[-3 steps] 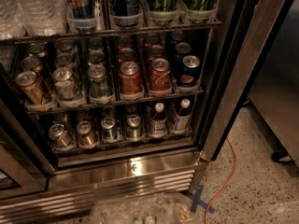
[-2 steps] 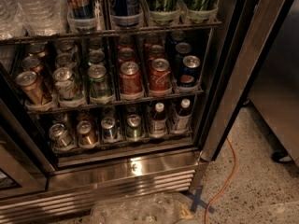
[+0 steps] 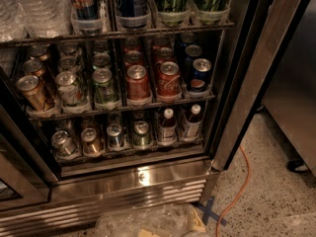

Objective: Pick redbull can from bottom shelf of fridge

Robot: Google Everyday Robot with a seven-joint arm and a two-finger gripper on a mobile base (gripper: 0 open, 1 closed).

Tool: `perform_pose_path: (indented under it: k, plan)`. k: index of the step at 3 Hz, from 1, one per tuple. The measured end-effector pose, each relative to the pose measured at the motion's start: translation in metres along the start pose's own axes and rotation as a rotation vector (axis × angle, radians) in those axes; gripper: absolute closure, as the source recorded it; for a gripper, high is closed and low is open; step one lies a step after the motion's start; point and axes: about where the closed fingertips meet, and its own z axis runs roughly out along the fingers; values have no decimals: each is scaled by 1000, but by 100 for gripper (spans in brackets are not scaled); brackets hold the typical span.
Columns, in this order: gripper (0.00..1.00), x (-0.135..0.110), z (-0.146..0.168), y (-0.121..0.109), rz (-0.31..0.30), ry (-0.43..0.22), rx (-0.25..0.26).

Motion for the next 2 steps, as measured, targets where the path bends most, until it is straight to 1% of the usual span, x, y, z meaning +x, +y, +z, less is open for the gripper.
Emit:
perform_pose_path:
  k: [1,2]
  plan:
    - [0,4,2,2,-2,12,-10]
    - [0,4,9,-1,-3,-20,-13]
